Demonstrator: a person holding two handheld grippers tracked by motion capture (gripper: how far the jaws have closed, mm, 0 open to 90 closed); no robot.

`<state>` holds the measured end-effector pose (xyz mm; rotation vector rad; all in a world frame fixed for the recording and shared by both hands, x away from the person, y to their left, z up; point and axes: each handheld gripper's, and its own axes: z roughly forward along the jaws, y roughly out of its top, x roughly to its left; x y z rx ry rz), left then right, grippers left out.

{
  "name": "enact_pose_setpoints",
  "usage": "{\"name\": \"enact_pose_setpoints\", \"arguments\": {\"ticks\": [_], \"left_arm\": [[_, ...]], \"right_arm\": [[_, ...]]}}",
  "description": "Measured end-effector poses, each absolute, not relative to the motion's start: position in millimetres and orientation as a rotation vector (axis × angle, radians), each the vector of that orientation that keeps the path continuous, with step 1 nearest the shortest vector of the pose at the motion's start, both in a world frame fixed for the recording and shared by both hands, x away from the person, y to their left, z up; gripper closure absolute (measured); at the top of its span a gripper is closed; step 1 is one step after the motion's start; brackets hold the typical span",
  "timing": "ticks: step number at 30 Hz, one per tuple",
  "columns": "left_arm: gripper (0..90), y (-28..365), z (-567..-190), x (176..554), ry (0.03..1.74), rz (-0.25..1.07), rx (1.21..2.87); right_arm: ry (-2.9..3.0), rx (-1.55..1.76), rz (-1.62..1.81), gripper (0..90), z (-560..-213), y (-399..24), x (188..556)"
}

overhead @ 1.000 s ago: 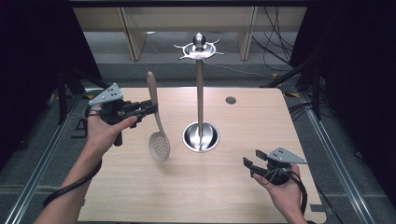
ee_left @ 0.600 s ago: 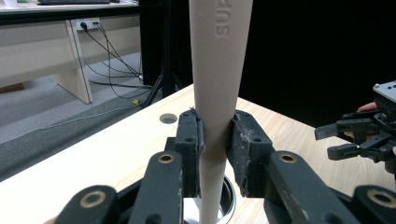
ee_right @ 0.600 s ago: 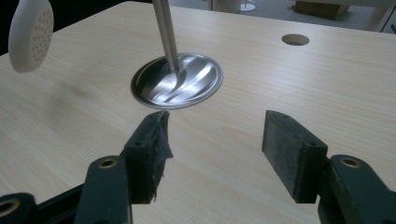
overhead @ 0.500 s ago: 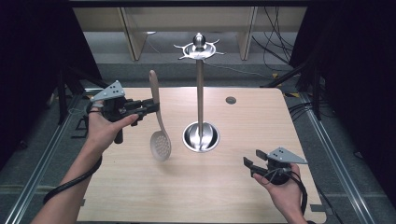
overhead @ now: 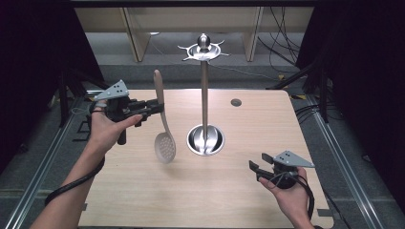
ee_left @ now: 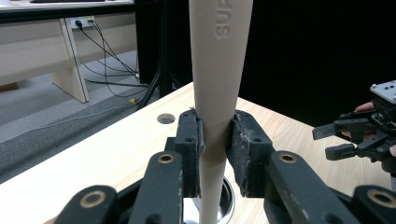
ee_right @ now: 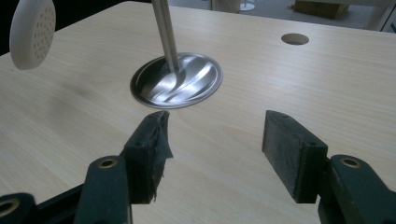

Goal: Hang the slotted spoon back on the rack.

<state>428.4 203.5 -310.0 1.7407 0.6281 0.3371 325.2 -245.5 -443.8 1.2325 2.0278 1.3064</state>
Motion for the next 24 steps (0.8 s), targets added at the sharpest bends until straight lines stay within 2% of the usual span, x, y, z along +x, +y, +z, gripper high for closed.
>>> {"name": "enact_pose_setpoints", "arguments": {"ticks": [24], "left_arm": [[73.1,198.8,-303.5,433.3,0.618,0.335,1.749]], "right_arm": [[2.028,1.261,1.310,41.3,-444.3,-244.7,324.6]]}}
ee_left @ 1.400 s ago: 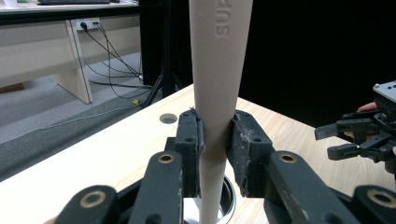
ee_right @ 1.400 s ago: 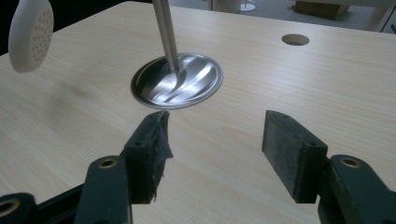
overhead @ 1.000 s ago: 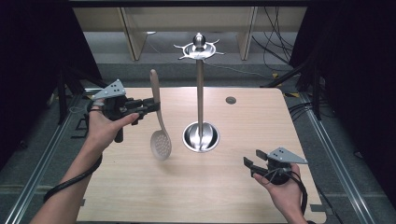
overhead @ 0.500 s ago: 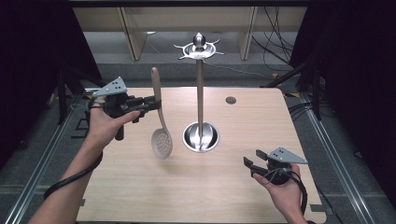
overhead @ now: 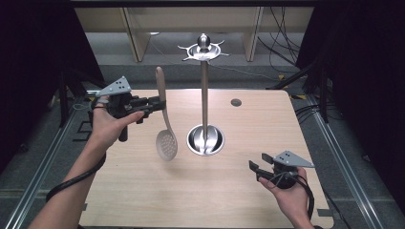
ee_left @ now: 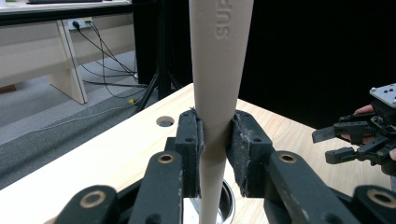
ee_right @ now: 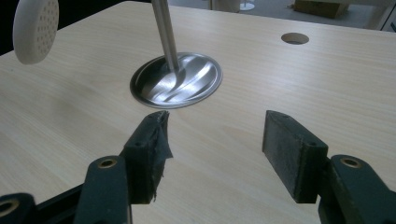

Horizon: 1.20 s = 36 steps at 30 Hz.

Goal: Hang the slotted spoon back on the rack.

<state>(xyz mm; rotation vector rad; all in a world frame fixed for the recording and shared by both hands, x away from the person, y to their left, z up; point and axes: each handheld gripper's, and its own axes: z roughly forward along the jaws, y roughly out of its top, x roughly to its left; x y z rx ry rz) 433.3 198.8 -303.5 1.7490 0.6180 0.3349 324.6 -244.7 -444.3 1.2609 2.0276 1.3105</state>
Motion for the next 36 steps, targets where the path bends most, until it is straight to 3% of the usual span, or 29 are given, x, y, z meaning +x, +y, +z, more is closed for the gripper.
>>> {"name": "enact_pose_setpoints", "arguments": {"ticks": [36], "left_arm": [[73.1,191.1,-298.3,438.8,0.598,0.326,1.761]], "right_arm": [[2.024,1.244,1.300,41.2,-445.3,-244.7,325.5]]}}
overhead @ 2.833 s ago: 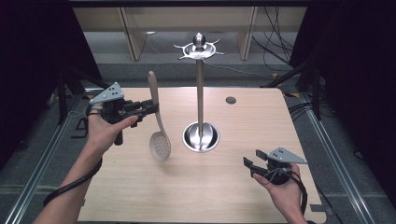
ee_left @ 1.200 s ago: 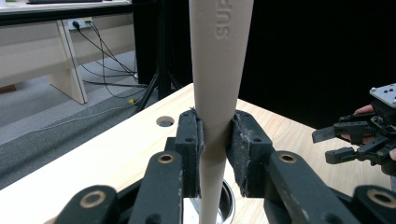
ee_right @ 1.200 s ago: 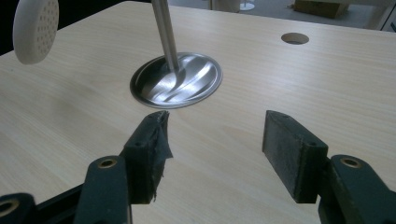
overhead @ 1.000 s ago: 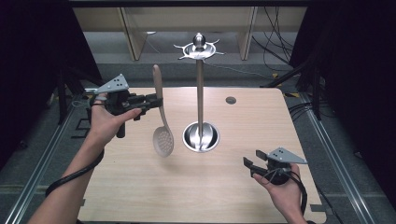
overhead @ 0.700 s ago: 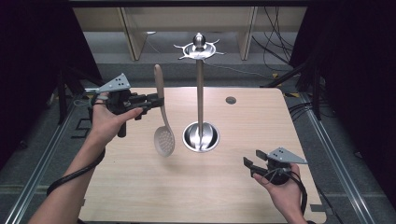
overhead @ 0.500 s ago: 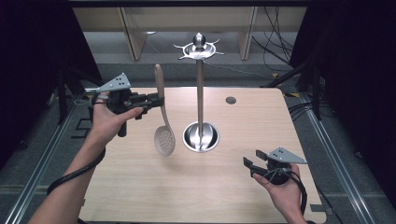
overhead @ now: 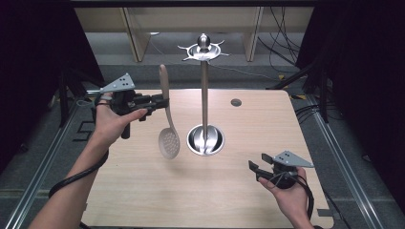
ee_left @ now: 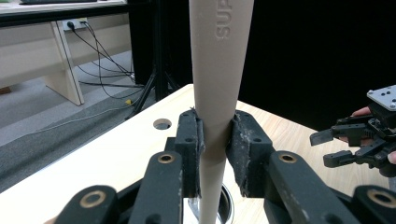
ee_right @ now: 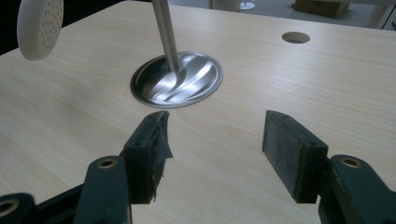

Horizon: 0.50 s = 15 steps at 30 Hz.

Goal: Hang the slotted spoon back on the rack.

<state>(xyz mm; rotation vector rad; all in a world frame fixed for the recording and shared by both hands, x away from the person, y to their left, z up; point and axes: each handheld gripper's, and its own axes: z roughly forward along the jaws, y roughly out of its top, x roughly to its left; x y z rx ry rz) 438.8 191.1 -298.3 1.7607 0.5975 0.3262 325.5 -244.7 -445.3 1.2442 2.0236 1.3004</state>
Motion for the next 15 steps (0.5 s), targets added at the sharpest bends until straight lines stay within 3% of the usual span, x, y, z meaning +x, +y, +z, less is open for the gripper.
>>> {"name": "enact_pose_setpoints", "arguments": {"ticks": [15], "left_arm": [[73.1,189.9,-294.4,441.1,0.592,0.324,1.766]], "right_arm": [[2.024,1.245,1.300,41.2,-445.2,-244.9,325.4]]}}
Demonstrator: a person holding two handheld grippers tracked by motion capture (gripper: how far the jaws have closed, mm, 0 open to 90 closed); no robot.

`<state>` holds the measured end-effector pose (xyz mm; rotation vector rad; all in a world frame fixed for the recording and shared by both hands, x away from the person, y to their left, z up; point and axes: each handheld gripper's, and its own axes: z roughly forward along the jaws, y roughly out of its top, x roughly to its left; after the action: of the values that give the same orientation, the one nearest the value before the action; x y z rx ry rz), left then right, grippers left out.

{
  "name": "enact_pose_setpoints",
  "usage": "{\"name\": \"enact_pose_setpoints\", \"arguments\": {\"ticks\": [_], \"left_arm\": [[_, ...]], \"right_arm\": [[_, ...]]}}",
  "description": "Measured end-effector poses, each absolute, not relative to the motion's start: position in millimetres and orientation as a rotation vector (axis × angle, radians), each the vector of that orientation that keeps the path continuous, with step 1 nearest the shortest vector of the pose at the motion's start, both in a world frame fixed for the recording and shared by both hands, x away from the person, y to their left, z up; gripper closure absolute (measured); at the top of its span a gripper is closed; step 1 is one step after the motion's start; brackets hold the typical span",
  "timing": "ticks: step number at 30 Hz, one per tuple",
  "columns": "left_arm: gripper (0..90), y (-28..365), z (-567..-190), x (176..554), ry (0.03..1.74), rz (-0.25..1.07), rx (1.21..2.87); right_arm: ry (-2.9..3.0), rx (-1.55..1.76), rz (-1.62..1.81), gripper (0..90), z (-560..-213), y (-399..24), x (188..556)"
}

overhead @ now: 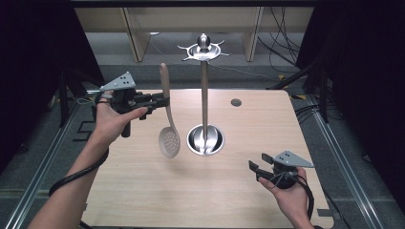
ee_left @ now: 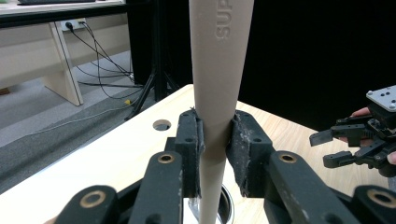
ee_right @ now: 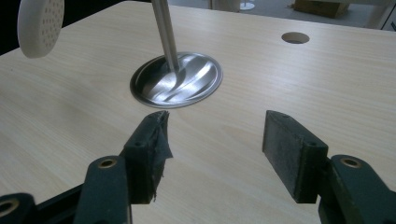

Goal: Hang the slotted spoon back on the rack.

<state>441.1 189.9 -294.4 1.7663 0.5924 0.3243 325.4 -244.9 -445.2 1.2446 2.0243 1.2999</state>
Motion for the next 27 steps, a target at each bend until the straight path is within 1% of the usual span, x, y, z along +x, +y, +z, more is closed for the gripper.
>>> {"name": "enact_pose_setpoints", "arguments": {"ticks": [15,18,20,21,27], "left_arm": [[73.1,183.0,-288.8,442.3,0.562,0.307,1.785],[73.1,181.9,-287.4,442.7,0.557,0.303,1.791],[73.0,181.5,-286.4,443.2,0.550,0.303,1.796],[73.1,181.3,-285.7,443.4,0.549,0.304,1.798],[73.1,178.1,-280.7,444.4,0.534,0.293,1.808]], "right_arm": [[2.022,1.283,1.313,41.2,-444.4,-244.0,323.8],[2.029,1.234,1.291,41.1,-444.0,-246.5,325.4],[2.023,1.280,1.312,41.1,-444.3,-244.0,323.8],[2.024,1.228,1.293,41.1,-444.9,-246.4,326.1],[2.024,1.227,1.293,41.0,-444.7,-246.4,326.0]]}}
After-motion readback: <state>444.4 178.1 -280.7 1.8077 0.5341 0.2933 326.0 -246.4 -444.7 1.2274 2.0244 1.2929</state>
